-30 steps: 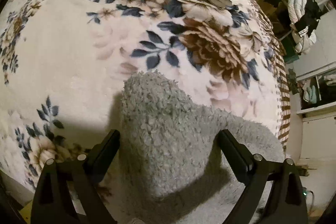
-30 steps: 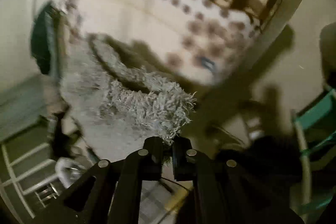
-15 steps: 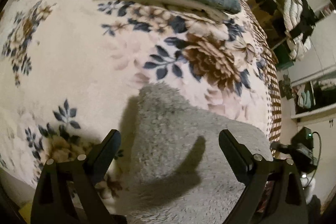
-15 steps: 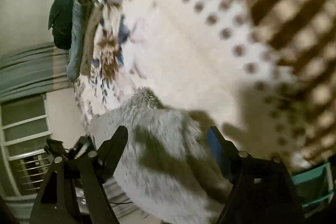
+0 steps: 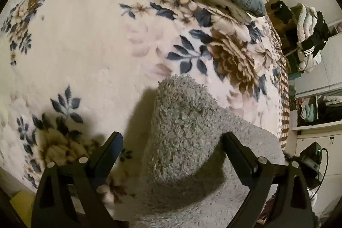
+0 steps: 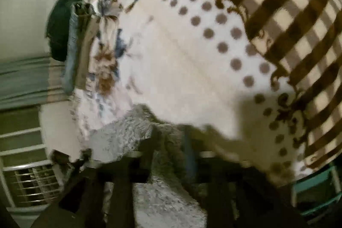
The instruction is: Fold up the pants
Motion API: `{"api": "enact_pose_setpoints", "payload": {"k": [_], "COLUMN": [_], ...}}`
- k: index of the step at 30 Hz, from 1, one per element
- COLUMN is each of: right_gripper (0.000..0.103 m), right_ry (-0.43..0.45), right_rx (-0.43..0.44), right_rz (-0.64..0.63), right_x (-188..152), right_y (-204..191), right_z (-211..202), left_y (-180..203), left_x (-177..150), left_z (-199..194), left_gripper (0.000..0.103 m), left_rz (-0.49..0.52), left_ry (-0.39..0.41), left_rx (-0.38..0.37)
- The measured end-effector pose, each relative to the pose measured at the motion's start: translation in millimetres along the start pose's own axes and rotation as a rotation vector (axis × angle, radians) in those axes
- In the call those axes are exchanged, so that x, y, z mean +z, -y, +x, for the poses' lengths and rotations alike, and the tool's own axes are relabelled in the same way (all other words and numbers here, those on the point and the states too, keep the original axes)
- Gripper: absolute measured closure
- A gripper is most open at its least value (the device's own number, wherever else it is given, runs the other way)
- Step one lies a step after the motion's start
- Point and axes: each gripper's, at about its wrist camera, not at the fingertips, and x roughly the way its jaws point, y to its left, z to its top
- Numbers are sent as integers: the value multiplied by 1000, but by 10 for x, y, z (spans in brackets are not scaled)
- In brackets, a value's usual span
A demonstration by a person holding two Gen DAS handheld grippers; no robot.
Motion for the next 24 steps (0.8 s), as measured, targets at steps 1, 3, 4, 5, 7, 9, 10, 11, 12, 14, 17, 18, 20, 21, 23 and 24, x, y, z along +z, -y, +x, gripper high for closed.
{"api": "enact_pose_setpoints", "payload": {"k": [1, 3, 4, 5, 7, 9, 10, 11, 12, 14, 17, 18, 20, 21, 23, 24], "right_gripper": [56, 43, 33, 29, 27, 34, 63, 73, 77, 84, 87, 91, 91, 90, 73, 52], "right_ry": [3, 27, 38, 26, -70, -159, -123, -93, -36, 55, 193, 211, 125, 76, 69, 80], "right_rx": [50, 99, 110, 112, 99, 62, 52, 30, 28, 47, 5, -15, -14, -10, -10, -7], "right_rz": [23, 39, 33, 24, 1, 2, -16, -41, -49, -61, -43, -32, 11, 36, 32, 20], "right_x": [-2, 5, -2, 1, 0, -8, -22, -35, -51, -74, -91, -83, -36, -39, -116, -191], "right_y": [62, 83, 71, 39, 25, 27, 1, -41, -97, -180, -160, -111, 24, 71, 93, 89], "right_z": [-43, -91, -133, -104, 14, 195, 212, 205, 138, -10, -217, -210, -84, -56, -177, -290], "left_y": [-3, 27, 39, 79, 147, 222, 250, 277, 289, 284, 231, 209, 188, 179, 178, 179], "left_x": [2, -6, -5, -13, -23, -35, -42, -49, -54, -63, -79, -81, -96, -106, -139, -164], "left_z": [-23, -148, -186, -243, -291, -251, -213, -158, -106, -36, 86, 120, 115, 88, 27, -1], "left_gripper": [8, 8, 8, 8, 8, 8, 8, 8, 8, 8, 8, 8, 8, 8, 8, 8], "left_rz": [-1, 8, 15, 29, 49, 73, 85, 98, 105, 110, 98, 89, 78, 73, 72, 73], "left_ry": [-1, 16, 21, 30, 38, 24, 18, 8, -1, -8, -27, -34, -37, -35, -30, -28], "left_rx": [-6, -22, -23, -26, -22, -21, -6, 7, 13, 20, 23, 21, 21, 11, 2, -5]}}
